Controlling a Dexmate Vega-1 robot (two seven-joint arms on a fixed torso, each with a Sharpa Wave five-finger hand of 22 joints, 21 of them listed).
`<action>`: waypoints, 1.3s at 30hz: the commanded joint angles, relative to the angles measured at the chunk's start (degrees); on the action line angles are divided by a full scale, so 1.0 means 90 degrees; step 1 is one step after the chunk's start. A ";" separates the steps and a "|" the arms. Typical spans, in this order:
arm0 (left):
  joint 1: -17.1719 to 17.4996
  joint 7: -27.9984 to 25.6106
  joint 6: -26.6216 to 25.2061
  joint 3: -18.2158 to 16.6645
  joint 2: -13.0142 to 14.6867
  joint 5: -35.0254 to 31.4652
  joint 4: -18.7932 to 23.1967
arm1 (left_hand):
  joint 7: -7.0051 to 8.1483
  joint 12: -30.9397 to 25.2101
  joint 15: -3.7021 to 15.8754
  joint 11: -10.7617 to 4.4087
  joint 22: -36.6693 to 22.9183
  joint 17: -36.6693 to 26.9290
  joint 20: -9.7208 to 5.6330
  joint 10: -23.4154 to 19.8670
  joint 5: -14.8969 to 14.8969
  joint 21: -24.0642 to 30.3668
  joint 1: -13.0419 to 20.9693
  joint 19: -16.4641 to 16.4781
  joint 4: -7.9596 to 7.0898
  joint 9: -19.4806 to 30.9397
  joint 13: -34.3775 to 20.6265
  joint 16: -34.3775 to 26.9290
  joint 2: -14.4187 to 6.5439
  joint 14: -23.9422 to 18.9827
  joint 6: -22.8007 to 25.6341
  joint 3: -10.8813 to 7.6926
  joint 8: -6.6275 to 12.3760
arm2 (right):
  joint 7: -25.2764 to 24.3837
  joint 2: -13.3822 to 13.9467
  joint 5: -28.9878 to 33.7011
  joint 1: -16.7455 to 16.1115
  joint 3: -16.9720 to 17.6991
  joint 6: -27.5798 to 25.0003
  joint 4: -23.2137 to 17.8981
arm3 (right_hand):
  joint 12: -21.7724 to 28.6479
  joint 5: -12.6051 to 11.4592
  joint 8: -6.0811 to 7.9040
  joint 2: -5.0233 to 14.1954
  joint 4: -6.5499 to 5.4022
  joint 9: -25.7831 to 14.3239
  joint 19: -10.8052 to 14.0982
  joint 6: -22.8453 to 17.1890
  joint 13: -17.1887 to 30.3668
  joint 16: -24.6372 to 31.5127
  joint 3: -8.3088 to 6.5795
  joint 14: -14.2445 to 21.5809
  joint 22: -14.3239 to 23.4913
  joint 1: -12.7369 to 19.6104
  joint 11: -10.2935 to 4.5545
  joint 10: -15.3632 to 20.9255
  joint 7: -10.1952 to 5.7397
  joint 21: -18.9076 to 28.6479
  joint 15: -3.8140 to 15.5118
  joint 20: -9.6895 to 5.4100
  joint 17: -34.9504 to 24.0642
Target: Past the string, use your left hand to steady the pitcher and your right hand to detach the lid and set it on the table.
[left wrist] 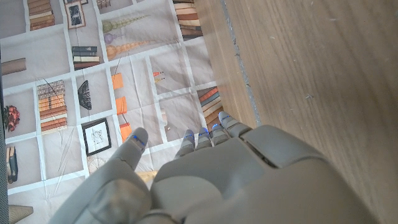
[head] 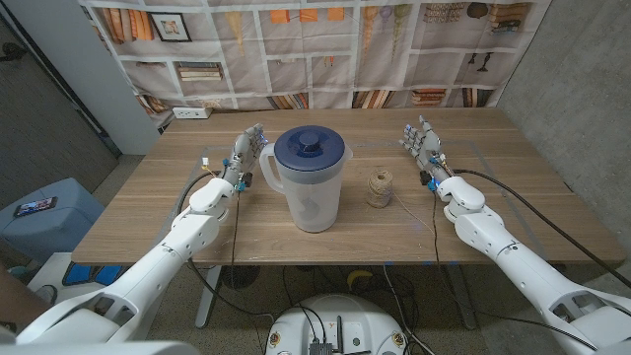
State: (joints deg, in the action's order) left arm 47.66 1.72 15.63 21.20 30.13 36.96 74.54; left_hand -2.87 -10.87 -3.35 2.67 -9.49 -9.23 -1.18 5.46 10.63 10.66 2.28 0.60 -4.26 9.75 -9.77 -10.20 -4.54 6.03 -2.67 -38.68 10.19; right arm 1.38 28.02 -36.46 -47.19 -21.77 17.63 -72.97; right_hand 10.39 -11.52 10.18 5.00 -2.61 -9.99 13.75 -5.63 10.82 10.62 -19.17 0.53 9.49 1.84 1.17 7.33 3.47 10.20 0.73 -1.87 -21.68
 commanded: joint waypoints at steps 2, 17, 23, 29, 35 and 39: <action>0.0130 -0.0133 -0.0080 -0.0059 0.0150 -0.0050 0.0339 | 0.0012 -0.0063 0.0030 -0.0050 -0.0010 -0.0029 -0.0032 -0.0124 0.0018 0.0049 0.0106 0.0112 0.0111 0.0008 -0.0014 -0.0037 -0.0401 -0.0106 0.0148 -0.0048 0.0075 | -0.0175 -0.0038 0.0165 -0.0038 -0.0008 0.0174 0.0044 | 0.0031 -0.0040 0.0030 0.0142 0.0014 -0.0009 0.0021 -0.0046 0.0007 0.0030 -0.0055 -0.0011 0.0017 0.0078 -0.0007 0.0029 -0.0028 0.0034 0.0051 -0.0002 0.0009; 0.0921 -0.0561 -0.0505 -0.0255 0.0720 -0.0049 0.1784 | 0.0075 -0.0087 0.0081 -0.0109 -0.0015 -0.0029 -0.0061 -0.0332 0.0006 0.0081 0.0177 0.0292 0.0296 0.0013 -0.0011 -0.0039 -0.0388 -0.0287 0.0348 -0.0065 0.0094 | -0.0307 0.0130 0.0258 -0.0267 0.0049 0.0208 -0.0276 | 0.0044 -0.0037 0.0039 0.0138 0.0011 -0.0008 0.0014 -0.0050 0.0001 0.0044 -0.0068 -0.0019 0.0017 0.0077 -0.0008 0.0034 -0.0038 0.0044 0.0075 -0.0024 0.0057; 0.1235 -0.0596 -0.0551 -0.0374 0.0972 -0.0044 0.2237 | 0.0100 -0.0107 0.0107 -0.0169 -0.0015 -0.0027 -0.0062 -0.0469 -0.0009 0.0085 0.0215 0.0360 0.0400 0.0014 -0.0011 -0.0035 -0.0367 -0.0361 0.0443 -0.0066 0.0098 | -0.0336 0.0177 0.0256 -0.0367 0.0078 0.0224 -0.0340 | 0.0048 -0.0035 0.0040 0.0126 0.0004 -0.0007 0.0015 -0.0045 -0.0001 0.0054 -0.0062 -0.0009 0.0017 0.0065 -0.0003 0.0038 -0.0046 0.0048 0.0072 -0.0016 0.0070; 0.1576 -0.0558 -0.0491 -0.0537 0.1215 -0.0009 0.2578 | 0.0136 -0.0119 0.0153 -0.0230 -0.0014 -0.0027 -0.0077 -0.0589 -0.0026 0.0090 0.0252 0.0436 0.0512 0.0016 -0.0012 -0.0033 -0.0329 -0.0434 0.0541 -0.0058 0.0104 | -0.0427 0.0240 0.0320 -0.0441 0.0091 0.0197 -0.0427 | 0.0049 -0.0035 0.0040 0.0121 -0.0001 -0.0007 0.0014 -0.0041 -0.0003 0.0058 -0.0062 -0.0009 0.0017 0.0058 -0.0005 0.0034 -0.0051 0.0050 0.0076 -0.0021 0.0084; 0.1938 -0.0586 -0.0378 -0.0728 0.1406 -0.0002 0.2861 | 0.0175 -0.0129 0.0227 -0.0291 -0.0012 -0.0028 -0.0114 -0.0719 -0.0045 0.0095 0.0291 0.0525 0.0650 0.0017 -0.0014 -0.0033 -0.0264 -0.0511 0.0639 -0.0036 0.0106 | -0.0434 0.0232 0.0305 -0.0494 0.0119 0.0269 -0.0436 | 0.0050 -0.0036 0.0036 0.0122 -0.0006 -0.0007 0.0013 -0.0024 -0.0004 0.0060 -0.0065 -0.0014 0.0017 0.0054 -0.0002 0.0032 -0.0054 0.0052 0.0081 -0.0022 0.0097; 0.2135 -0.0552 -0.0352 -0.0852 0.1551 0.0016 0.3011 | 0.0189 -0.0125 0.0241 -0.0316 -0.0012 -0.0028 -0.0114 -0.0752 -0.0049 0.0096 0.0310 0.0561 0.0701 0.0017 -0.0015 -0.0032 -0.0256 -0.0540 0.0664 -0.0034 0.0102 | -0.0473 0.0213 0.0295 -0.0516 0.0133 0.0279 -0.0447 | 0.0049 -0.0037 0.0031 0.0121 -0.0009 -0.0007 0.0009 -0.0007 -0.0005 0.0061 -0.0066 -0.0017 0.0017 0.0052 -0.0006 0.0026 -0.0064 0.0052 0.0082 -0.0025 0.0106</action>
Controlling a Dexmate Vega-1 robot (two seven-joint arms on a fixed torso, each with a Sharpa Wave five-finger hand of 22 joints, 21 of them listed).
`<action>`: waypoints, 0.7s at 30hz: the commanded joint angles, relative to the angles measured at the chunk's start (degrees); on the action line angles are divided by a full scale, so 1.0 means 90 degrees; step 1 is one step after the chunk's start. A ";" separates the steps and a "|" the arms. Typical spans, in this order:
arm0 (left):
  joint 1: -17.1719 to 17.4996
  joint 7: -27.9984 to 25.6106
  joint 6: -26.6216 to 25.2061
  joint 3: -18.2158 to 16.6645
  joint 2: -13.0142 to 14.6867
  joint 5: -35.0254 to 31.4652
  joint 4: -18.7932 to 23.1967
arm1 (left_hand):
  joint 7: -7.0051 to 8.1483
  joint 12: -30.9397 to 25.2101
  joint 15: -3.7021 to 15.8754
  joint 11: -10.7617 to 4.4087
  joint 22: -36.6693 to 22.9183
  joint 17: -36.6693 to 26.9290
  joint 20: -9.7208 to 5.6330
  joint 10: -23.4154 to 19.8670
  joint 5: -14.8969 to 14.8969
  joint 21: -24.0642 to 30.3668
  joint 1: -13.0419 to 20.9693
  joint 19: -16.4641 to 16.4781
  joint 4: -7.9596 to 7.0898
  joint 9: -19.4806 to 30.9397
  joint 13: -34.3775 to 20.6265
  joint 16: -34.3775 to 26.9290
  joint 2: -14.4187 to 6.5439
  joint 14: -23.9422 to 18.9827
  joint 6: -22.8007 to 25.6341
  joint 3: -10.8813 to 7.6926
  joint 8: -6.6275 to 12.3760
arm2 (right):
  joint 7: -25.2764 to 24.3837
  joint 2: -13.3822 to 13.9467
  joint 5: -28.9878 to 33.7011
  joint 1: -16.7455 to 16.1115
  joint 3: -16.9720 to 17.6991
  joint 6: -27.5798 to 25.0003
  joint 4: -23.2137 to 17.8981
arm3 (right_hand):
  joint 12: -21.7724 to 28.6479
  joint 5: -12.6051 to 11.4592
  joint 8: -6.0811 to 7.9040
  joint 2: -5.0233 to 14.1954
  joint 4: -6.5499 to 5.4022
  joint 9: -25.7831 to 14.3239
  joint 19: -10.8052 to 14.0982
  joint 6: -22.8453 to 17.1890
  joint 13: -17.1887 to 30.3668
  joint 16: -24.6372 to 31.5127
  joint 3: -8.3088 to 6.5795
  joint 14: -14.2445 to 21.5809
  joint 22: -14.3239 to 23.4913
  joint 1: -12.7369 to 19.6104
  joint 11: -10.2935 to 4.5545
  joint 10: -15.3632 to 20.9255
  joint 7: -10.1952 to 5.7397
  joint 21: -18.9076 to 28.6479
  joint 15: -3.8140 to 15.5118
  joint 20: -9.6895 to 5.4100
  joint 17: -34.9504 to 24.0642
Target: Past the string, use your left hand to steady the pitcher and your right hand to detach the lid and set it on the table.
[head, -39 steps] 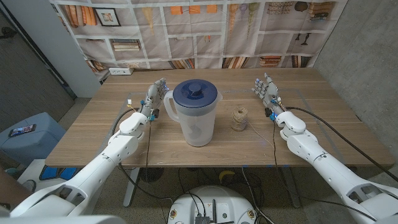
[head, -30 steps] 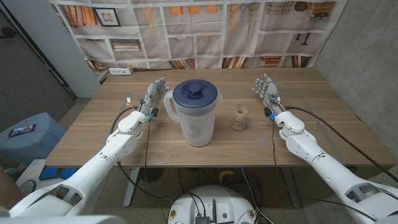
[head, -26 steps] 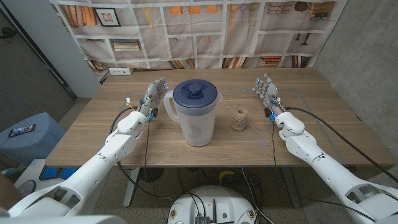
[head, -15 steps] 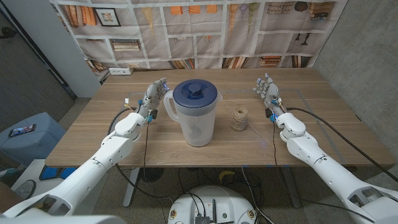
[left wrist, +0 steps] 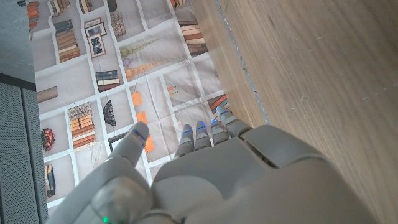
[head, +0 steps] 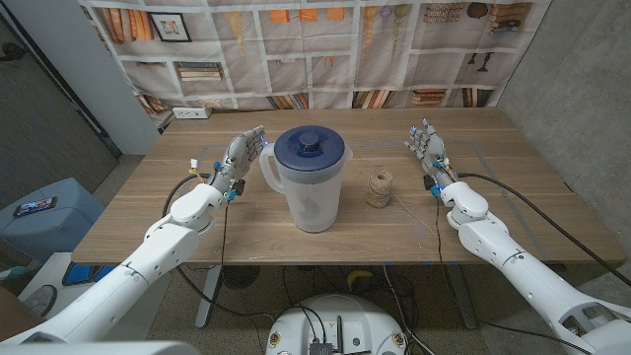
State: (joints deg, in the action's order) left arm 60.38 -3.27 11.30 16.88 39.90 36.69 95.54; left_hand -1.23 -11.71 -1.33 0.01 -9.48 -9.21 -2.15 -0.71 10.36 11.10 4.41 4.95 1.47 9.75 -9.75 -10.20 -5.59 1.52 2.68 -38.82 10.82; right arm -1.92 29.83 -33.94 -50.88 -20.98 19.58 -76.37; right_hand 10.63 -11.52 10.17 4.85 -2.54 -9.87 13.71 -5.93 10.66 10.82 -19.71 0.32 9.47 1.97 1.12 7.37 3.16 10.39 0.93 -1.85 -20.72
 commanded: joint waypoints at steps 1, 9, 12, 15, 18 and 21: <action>0.0762 0.0023 0.0151 -0.0397 0.0493 0.0049 0.0700 | 0.0012 -0.0034 0.0023 -0.0027 -0.0014 -0.0030 -0.0007 -0.0079 -0.0019 0.0048 0.0078 0.0085 0.0077 0.0017 -0.0017 -0.0033 -0.0137 -0.0050 0.0073 -0.0018 0.0030 | -0.0109 0.0012 0.0012 -0.0113 0.0049 0.0062 -0.0076 | 0.0021 -0.0037 0.0033 0.0136 -0.0017 -0.0020 0.0012 0.0028 0.0012 0.0039 -0.0006 0.0007 0.0019 0.0037 0.0000 0.0019 -0.0030 0.0029 0.0057 -0.0026 0.0000; 0.1141 0.0261 0.0223 -0.0662 0.0798 0.0179 0.0940 | 0.0078 -0.0032 0.0078 -0.0121 -0.0009 -0.0033 -0.0036 -0.0194 -0.0039 0.0030 0.0148 0.0147 0.0255 0.0016 -0.0019 -0.0026 -0.0083 -0.0118 0.0173 -0.0012 0.0031 | -0.0274 0.0004 0.0083 -0.0193 0.0071 0.0089 -0.0161 | 0.0017 -0.0038 0.0033 0.0133 -0.0022 -0.0020 0.0003 0.0041 0.0010 0.0037 -0.0010 -0.0010 0.0019 0.0034 -0.0010 0.0000 -0.0029 0.0029 0.0070 -0.0029 0.0021; 0.1300 0.0398 0.0234 -0.0783 0.0937 0.0262 0.1027 | 0.0102 -0.0027 0.0090 -0.0129 -0.0007 -0.0034 -0.0049 -0.0209 -0.0039 0.0022 0.0174 0.0150 0.0303 0.0016 -0.0020 -0.0022 -0.0077 -0.0125 0.0197 -0.0019 0.0031 | -0.0279 -0.0042 0.0096 -0.0189 0.0055 0.0136 -0.0116 | 0.0017 -0.0040 0.0030 0.0136 -0.0023 -0.0020 -0.0002 0.0053 0.0009 0.0038 -0.0014 -0.0011 0.0019 0.0036 -0.0012 -0.0003 -0.0021 0.0029 0.0061 -0.0031 0.0030; 0.1473 0.0483 0.0218 -0.0919 0.1062 0.0346 0.1138 | 0.0127 -0.0021 0.0099 -0.0165 -0.0005 -0.0035 -0.0057 -0.0239 -0.0042 0.0018 0.0215 0.0183 0.0391 0.0016 -0.0022 -0.0018 -0.0054 -0.0144 0.0269 -0.0025 0.0042 | -0.0248 -0.0083 0.0060 -0.0187 0.0049 0.0162 -0.0079 | 0.0015 -0.0040 0.0026 0.0129 -0.0028 -0.0020 -0.0010 0.0069 0.0008 0.0038 -0.0010 -0.0022 0.0019 0.0028 -0.0013 -0.0013 -0.0026 0.0027 0.0072 -0.0028 0.0037; 0.1628 0.0537 0.0165 -0.1046 0.1149 0.0461 0.1244 | 0.0139 -0.0014 0.0124 -0.0192 -0.0004 -0.0035 -0.0086 -0.0252 -0.0042 0.0017 0.0244 0.0210 0.0449 0.0017 -0.0023 -0.0018 -0.0038 -0.0160 0.0300 -0.0029 0.0044 | -0.0275 -0.0089 0.0012 -0.0216 0.0062 0.0103 -0.0109 | 0.0012 -0.0040 0.0019 0.0124 -0.0034 -0.0019 -0.0038 0.0097 0.0008 0.0034 -0.0006 -0.0045 0.0019 0.0019 -0.0009 -0.0028 -0.0025 0.0019 0.0069 -0.0035 0.0044; 0.1765 0.0685 0.0229 -0.1156 0.1214 0.0530 0.1279 | 0.0152 -0.0004 0.0157 -0.0229 -0.0002 -0.0037 -0.0098 -0.0276 -0.0030 0.0005 0.0333 0.0230 0.0579 0.0018 -0.0025 -0.0022 -0.0019 -0.0203 0.0337 -0.0059 0.0049 | -0.0236 -0.0067 -0.0057 -0.0247 0.0086 0.0070 -0.0145 | 0.0002 -0.0041 0.0016 0.0119 -0.0041 -0.0019 -0.0091 0.0119 0.0007 0.0030 -0.0003 -0.0070 0.0019 0.0012 -0.0017 -0.0063 -0.0017 0.0003 0.0063 -0.0045 0.0054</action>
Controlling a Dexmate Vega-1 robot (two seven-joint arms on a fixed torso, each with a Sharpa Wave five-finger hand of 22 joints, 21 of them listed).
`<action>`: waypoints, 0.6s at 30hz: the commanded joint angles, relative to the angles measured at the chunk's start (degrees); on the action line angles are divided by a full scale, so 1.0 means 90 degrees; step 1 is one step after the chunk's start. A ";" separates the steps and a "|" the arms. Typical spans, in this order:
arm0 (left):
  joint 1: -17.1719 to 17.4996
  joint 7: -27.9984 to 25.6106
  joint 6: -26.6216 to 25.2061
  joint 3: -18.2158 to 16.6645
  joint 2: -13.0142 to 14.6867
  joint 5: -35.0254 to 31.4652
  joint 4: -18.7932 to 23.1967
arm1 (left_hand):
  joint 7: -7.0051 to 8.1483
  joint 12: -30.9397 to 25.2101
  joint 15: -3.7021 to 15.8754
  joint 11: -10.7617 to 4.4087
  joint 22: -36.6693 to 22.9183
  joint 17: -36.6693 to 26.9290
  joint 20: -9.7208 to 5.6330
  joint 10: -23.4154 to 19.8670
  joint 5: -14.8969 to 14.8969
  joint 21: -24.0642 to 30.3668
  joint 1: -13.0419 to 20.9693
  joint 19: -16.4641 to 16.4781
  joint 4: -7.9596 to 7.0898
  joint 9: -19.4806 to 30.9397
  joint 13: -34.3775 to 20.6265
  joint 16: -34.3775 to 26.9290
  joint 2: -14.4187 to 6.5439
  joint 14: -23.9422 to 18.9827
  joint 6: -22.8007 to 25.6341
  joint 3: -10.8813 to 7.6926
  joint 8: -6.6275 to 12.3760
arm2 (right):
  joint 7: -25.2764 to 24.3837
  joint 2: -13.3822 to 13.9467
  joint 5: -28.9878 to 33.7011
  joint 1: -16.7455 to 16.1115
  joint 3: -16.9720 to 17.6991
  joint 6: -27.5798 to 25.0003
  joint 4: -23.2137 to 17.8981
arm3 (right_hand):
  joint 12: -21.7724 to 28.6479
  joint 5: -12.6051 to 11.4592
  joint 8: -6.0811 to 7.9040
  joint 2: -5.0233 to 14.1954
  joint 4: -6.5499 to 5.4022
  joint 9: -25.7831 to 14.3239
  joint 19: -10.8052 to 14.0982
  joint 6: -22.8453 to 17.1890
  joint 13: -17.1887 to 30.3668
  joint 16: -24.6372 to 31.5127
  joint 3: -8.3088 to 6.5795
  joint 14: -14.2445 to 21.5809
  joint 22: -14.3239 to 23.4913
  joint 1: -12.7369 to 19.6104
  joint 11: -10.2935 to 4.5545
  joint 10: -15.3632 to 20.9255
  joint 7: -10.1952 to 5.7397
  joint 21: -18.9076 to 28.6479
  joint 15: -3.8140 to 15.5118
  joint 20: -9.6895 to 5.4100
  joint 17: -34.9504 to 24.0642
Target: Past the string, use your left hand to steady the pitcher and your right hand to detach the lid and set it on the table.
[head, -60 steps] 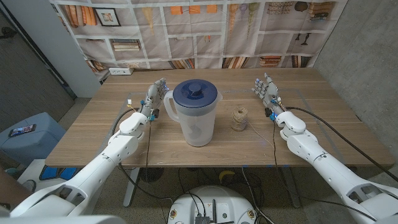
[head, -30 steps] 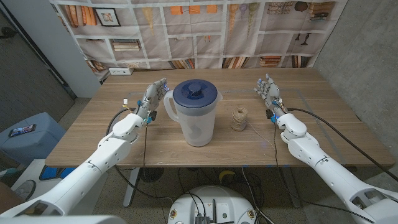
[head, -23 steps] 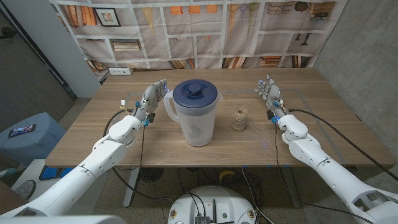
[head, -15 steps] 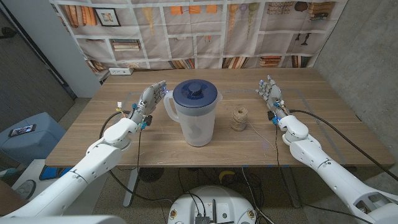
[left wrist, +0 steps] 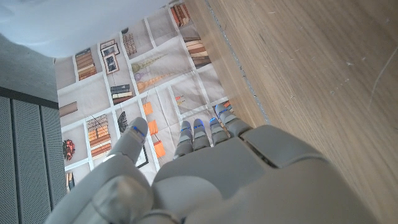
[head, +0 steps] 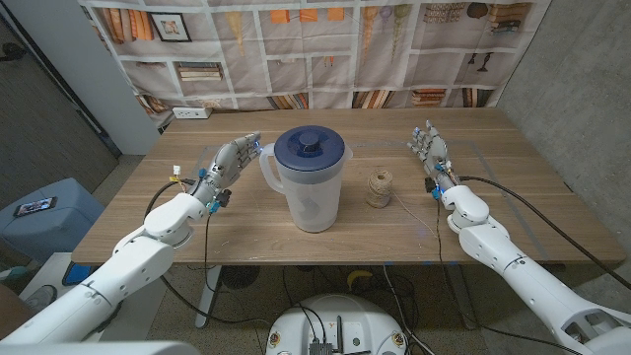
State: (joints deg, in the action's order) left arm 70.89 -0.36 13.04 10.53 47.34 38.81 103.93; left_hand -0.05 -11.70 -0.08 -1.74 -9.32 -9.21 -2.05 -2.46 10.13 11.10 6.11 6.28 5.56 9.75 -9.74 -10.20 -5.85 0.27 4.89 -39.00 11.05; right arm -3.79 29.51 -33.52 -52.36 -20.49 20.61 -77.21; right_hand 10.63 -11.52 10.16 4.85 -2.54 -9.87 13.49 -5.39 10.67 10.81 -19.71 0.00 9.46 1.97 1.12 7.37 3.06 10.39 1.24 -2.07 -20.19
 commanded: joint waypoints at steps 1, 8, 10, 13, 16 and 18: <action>0.0656 0.0403 0.0065 -0.0496 0.0407 0.0312 0.0364 | 0.0044 0.0002 0.0041 -0.0057 -0.0018 -0.0038 -0.0115 -0.0088 0.0001 -0.0004 0.0196 0.0082 0.0198 0.0019 -0.0026 -0.0014 0.0028 -0.0060 0.0096 -0.0053 0.0023 | -0.0045 -0.0011 -0.0101 -0.0090 0.0036 -0.0077 -0.0075 | -0.0002 -0.0041 0.0016 0.0120 -0.0042 -0.0018 -0.0067 0.0064 0.0006 0.0029 -0.0004 -0.0042 0.0020 0.0010 -0.0021 -0.0076 -0.0002 0.0004 0.0010 -0.0022 -0.0002; 0.1124 0.0684 0.0359 -0.0876 0.0532 0.0335 0.0489 | 0.0224 0.0025 0.0154 -0.0209 -0.0018 -0.0040 -0.0148 -0.0143 0.0007 -0.0023 0.0485 0.0137 0.0523 0.0026 -0.0031 -0.0018 0.0137 -0.0154 0.0204 -0.0109 0.0050 | -0.0033 0.0071 -0.0125 -0.0109 0.0075 -0.0141 -0.0183 | -0.0005 -0.0044 0.0009 0.0127 -0.0059 -0.0018 -0.0066 0.0109 0.0005 0.0041 -0.0003 -0.0040 0.0018 -0.0004 -0.0017 -0.0103 0.0019 0.0012 -0.0002 -0.0031 0.0010; 0.1268 0.0740 0.0409 -0.0998 0.0574 0.0314 0.0529 | 0.0235 0.0033 0.0163 -0.0231 -0.0018 -0.0041 -0.0157 -0.0134 0.0004 -0.0021 0.0520 0.0156 0.0550 0.0027 -0.0032 -0.0016 0.0174 -0.0163 0.0201 -0.0105 0.0048 | -0.0086 0.0058 -0.0101 -0.0122 0.0089 -0.0103 -0.0203 | -0.0005 -0.0044 0.0007 0.0129 -0.0062 -0.0018 -0.0066 0.0119 0.0004 0.0043 -0.0003 -0.0039 0.0018 -0.0006 -0.0021 -0.0106 0.0021 0.0013 -0.0008 -0.0036 0.0012; 0.1490 0.0806 0.0445 -0.1177 0.0591 0.0340 0.0604 | 0.0249 0.0033 0.0190 -0.0256 -0.0019 -0.0042 -0.0165 -0.0155 -0.0001 -0.0027 0.0594 0.0170 0.0586 0.0029 -0.0033 -0.0017 0.0239 -0.0191 0.0292 -0.0100 0.0081 | -0.0203 0.0091 -0.0037 -0.0174 0.0102 -0.0134 -0.0306 | -0.0001 -0.0045 0.0012 0.0126 -0.0062 -0.0019 -0.0067 0.0122 0.0004 0.0047 -0.0004 -0.0038 0.0017 -0.0005 -0.0015 -0.0107 0.0020 0.0015 -0.0008 -0.0042 0.0020; 0.1737 0.0868 0.0412 -0.1391 0.0631 0.0385 0.0701 | 0.0249 0.0031 0.0211 -0.0264 -0.0019 -0.0042 -0.0168 -0.0173 -0.0003 -0.0032 0.0636 0.0170 0.0596 0.0030 -0.0034 -0.0016 0.0269 -0.0201 0.0332 -0.0098 0.0092 | -0.0244 0.0119 -0.0015 -0.0214 0.0113 -0.0148 -0.0376 | 0.0001 -0.0046 0.0016 0.0130 -0.0066 -0.0019 -0.0069 0.0124 0.0003 0.0050 -0.0005 -0.0040 0.0017 -0.0006 -0.0017 -0.0111 0.0015 0.0017 -0.0006 -0.0044 0.0026; 0.1912 0.0912 0.0343 -0.1573 0.0697 0.0382 0.0779 | 0.0245 0.0035 0.0213 -0.0271 -0.0019 -0.0042 -0.0169 -0.0170 -0.0004 -0.0034 0.0654 0.0169 0.0600 0.0030 -0.0034 -0.0015 0.0283 -0.0203 0.0339 -0.0097 0.0094 | -0.0238 0.0108 -0.0032 -0.0235 0.0125 -0.0113 -0.0390 | 0.0002 -0.0046 0.0018 0.0127 -0.0067 -0.0019 -0.0072 0.0126 0.0003 0.0051 -0.0002 -0.0042 0.0017 -0.0007 -0.0017 -0.0112 0.0011 0.0017 -0.0002 -0.0044 0.0029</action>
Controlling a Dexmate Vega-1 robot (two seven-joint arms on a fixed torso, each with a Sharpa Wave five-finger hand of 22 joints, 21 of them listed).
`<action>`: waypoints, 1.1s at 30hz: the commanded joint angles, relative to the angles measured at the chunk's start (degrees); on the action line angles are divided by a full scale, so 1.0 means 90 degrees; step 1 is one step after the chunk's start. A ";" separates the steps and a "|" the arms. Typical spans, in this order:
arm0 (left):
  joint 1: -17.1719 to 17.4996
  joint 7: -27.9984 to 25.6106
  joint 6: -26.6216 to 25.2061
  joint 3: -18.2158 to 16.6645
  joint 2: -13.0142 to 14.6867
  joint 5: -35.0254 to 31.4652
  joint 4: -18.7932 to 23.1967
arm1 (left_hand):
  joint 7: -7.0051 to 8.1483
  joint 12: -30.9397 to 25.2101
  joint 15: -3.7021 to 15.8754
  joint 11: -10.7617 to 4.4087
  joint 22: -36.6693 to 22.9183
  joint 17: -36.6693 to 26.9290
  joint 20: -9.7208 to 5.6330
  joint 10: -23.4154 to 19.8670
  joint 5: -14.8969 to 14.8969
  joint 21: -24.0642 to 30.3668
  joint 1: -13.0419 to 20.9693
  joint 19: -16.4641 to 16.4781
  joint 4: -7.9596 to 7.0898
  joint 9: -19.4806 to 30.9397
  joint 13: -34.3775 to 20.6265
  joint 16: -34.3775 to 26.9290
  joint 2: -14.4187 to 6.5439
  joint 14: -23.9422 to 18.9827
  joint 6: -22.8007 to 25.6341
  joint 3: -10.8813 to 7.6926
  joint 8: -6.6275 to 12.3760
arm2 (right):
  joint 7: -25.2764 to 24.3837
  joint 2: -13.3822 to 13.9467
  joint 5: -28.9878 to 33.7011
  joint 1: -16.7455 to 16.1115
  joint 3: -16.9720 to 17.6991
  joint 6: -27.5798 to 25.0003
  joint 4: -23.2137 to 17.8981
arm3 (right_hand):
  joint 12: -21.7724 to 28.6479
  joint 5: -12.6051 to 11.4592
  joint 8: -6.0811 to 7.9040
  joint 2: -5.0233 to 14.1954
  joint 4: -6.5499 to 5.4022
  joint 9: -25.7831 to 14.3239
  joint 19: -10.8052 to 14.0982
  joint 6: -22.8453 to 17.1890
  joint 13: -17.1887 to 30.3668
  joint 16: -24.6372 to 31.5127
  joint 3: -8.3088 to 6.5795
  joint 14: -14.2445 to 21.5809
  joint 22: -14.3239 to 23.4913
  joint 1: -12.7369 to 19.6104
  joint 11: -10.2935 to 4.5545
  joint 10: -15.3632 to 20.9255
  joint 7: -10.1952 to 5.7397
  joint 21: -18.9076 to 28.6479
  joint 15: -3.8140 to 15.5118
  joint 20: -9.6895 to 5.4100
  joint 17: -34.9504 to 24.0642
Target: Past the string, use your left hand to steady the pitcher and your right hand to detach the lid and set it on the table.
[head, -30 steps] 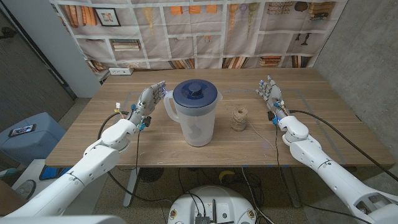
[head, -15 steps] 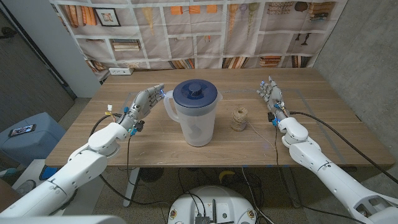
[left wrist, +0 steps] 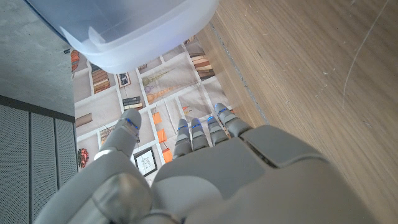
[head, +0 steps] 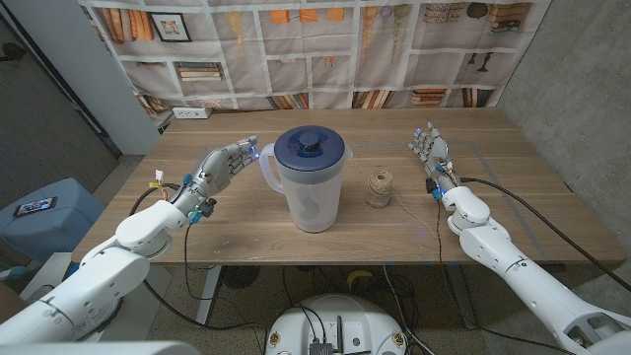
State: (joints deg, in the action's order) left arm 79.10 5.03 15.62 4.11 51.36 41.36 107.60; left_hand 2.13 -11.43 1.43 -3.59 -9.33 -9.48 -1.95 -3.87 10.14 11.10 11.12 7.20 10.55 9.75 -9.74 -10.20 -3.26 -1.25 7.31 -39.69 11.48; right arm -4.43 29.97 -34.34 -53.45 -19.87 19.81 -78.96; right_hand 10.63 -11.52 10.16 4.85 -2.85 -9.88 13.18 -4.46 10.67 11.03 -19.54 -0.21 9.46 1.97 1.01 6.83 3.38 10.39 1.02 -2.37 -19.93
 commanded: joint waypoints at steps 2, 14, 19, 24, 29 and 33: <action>0.1077 0.0420 0.0071 -0.0977 0.0223 0.0135 0.0374 | 0.0018 0.0005 0.0053 -0.0075 -0.0018 -0.0012 -0.0192 -0.0015 -0.0007 -0.0034 0.0122 0.0076 0.0052 0.0031 -0.0035 -0.0013 0.0023 -0.0038 0.0081 -0.0015 0.0047 | -0.0247 0.0071 0.0104 -0.0138 0.0053 -0.0070 -0.0250 | 0.0003 -0.0046 0.0021 0.0125 -0.0033 -0.0019 -0.0041 0.0021 0.0003 0.0030 -0.0020 -0.0018 0.0017 -0.0008 -0.0006 -0.0054 -0.0029 0.0018 0.0021 -0.0010 0.0004; 0.1217 0.1179 -0.0228 -0.1478 0.0329 0.0215 0.0298 | 0.0068 0.0053 0.0138 -0.0137 -0.0011 -0.0017 -0.0163 0.0097 0.0023 -0.0070 0.0407 0.0032 0.0074 0.0040 -0.0044 -0.0007 0.0207 -0.0059 -0.0089 -0.0039 -0.0023 | -0.0344 0.0045 0.0133 -0.0203 0.0083 -0.0025 -0.0302 | 0.0013 -0.0049 0.0028 0.0132 -0.0032 -0.0019 -0.0048 0.0026 0.0002 0.0040 -0.0022 -0.0019 0.0017 -0.0001 -0.0007 -0.0047 -0.0033 0.0021 0.0027 -0.0008 0.0019; 0.1367 0.1345 -0.0449 -0.1731 0.0330 0.0256 0.0352 | 0.0090 0.0038 0.0209 -0.0159 -0.0013 -0.0022 -0.0234 0.0086 0.0057 -0.0030 0.0663 0.0172 0.0077 0.0047 -0.0053 -0.0029 0.0286 -0.0158 -0.0198 -0.0104 -0.0045 | -0.0417 0.0053 0.0163 -0.0234 0.0101 -0.0036 -0.0343 | 0.0016 -0.0052 0.0032 0.0141 -0.0028 -0.0018 -0.0047 0.0029 0.0002 0.0044 -0.0032 -0.0012 0.0017 0.0012 -0.0005 -0.0048 -0.0032 0.0024 0.0016 -0.0014 0.0034; 0.1443 0.1597 -0.0691 -0.1942 0.0367 0.0277 0.0368 | 0.0221 0.0019 0.0321 -0.0291 -0.0014 -0.0026 -0.0312 0.0050 0.0087 -0.0050 0.0956 0.0196 0.0081 0.0051 -0.0059 -0.0016 0.0370 -0.0173 -0.0220 -0.0185 -0.0028 | -0.0445 0.0021 0.0179 -0.0216 0.0095 -0.0026 -0.0323 | 0.0019 -0.0052 0.0035 0.0139 -0.0032 -0.0018 -0.0048 0.0027 0.0001 0.0047 -0.0031 -0.0014 0.0016 0.0008 -0.0007 -0.0046 -0.0036 0.0026 0.0027 -0.0012 0.0040; 0.1363 0.1883 -0.0929 -0.2037 0.0477 0.0227 0.0309 | 0.0302 0.0010 0.0444 -0.0376 -0.0012 -0.0026 -0.0275 0.0022 0.0107 -0.0110 0.1182 0.0043 0.0081 0.0053 -0.0063 -0.0007 0.0443 -0.0174 -0.0255 -0.0246 -0.0027 | -0.0436 -0.0016 0.0180 -0.0190 0.0090 0.0014 -0.0292 | 0.0024 -0.0052 0.0037 0.0141 -0.0039 -0.0017 -0.0046 0.0029 0.0001 0.0055 -0.0029 -0.0007 0.0016 0.0003 -0.0006 -0.0038 -0.0037 0.0028 0.0024 -0.0007 0.0046; 0.1243 0.2085 -0.1190 -0.2071 0.0606 0.0223 0.0276 | 0.0331 -0.0003 0.0508 -0.0382 -0.0010 -0.0026 -0.0220 -0.0016 0.0126 -0.0163 0.1418 -0.0199 0.0078 0.0056 -0.0069 -0.0003 0.0479 -0.0170 -0.0293 -0.0325 -0.0026 | -0.0455 -0.0031 0.0190 -0.0189 0.0095 0.0035 -0.0283 | 0.0027 -0.0054 0.0038 0.0147 -0.0042 -0.0016 -0.0045 0.0031 0.0001 0.0058 -0.0034 -0.0002 0.0016 0.0005 -0.0008 -0.0035 -0.0040 0.0030 0.0018 -0.0007 0.0054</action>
State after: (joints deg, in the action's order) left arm 91.09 18.98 9.65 -12.04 54.91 43.48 110.67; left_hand 4.45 -11.02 1.85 -6.77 -9.34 -9.47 -2.13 -3.77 10.64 9.82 22.76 6.26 11.33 10.01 -10.21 -10.20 0.94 -2.27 4.99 -41.93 11.08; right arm -8.00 30.14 -32.95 -55.26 -19.07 19.66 -81.67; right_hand 10.63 -11.52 10.16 4.85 -3.01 -9.88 13.19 -4.16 10.67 11.25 -19.70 -0.21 9.46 1.98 0.71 6.53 3.06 10.39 1.02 -2.36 -19.39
